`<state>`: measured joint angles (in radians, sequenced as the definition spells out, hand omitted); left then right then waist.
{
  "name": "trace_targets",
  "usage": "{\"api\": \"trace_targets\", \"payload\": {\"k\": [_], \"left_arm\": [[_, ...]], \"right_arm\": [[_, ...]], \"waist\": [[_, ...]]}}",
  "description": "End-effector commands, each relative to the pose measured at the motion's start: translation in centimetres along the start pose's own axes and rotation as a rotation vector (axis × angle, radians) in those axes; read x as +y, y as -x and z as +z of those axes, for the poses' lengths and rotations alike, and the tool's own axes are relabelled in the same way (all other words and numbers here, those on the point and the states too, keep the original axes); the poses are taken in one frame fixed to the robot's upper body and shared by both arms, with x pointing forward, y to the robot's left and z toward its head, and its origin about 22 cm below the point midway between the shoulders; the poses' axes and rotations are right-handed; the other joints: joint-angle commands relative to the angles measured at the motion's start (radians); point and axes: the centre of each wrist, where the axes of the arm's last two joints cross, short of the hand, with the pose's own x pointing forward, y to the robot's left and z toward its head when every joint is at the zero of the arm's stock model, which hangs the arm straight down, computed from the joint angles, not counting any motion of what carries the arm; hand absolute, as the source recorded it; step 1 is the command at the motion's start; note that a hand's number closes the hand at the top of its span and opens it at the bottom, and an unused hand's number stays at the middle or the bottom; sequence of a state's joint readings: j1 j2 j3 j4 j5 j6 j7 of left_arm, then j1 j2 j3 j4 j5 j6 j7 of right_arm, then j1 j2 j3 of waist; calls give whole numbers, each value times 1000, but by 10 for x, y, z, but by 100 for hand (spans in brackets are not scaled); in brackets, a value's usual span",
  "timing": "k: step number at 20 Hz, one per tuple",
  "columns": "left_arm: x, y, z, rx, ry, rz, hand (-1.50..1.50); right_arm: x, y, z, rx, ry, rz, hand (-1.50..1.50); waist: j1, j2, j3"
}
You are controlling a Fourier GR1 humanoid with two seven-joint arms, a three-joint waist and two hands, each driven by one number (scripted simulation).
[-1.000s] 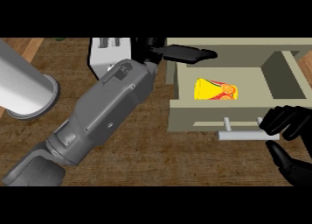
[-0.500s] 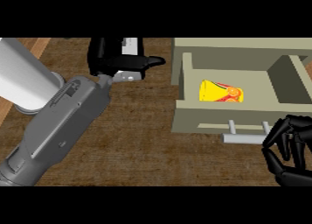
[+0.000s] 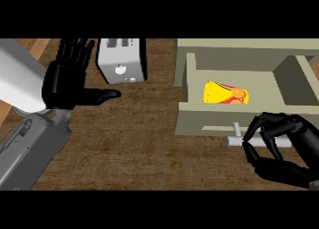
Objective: Pick up the cup, place it into the drawer and close the drawer
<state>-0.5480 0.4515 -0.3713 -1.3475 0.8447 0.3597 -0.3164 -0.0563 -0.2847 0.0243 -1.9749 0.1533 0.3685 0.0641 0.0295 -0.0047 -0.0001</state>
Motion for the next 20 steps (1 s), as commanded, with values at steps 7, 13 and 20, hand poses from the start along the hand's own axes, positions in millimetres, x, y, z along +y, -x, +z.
{"api": "trace_targets", "payload": {"k": [7, 13, 20], "left_arm": [[69, -11, 59, -2, -20, -11, -150], [105, -10, 73, 2, -17, -8, -150], [109, -1, 84, -15, -44, -18, -150]], "right_arm": [[30, 35, -22, 52, -160, 400, 150], [66, 82, -50, 83, -174, 443, -150], [57, 128, -67, 154, -250, 509, -150]], "waist": [[-3, 3, 0], [-13, 8, 0], [-17, 8, 1]]}}
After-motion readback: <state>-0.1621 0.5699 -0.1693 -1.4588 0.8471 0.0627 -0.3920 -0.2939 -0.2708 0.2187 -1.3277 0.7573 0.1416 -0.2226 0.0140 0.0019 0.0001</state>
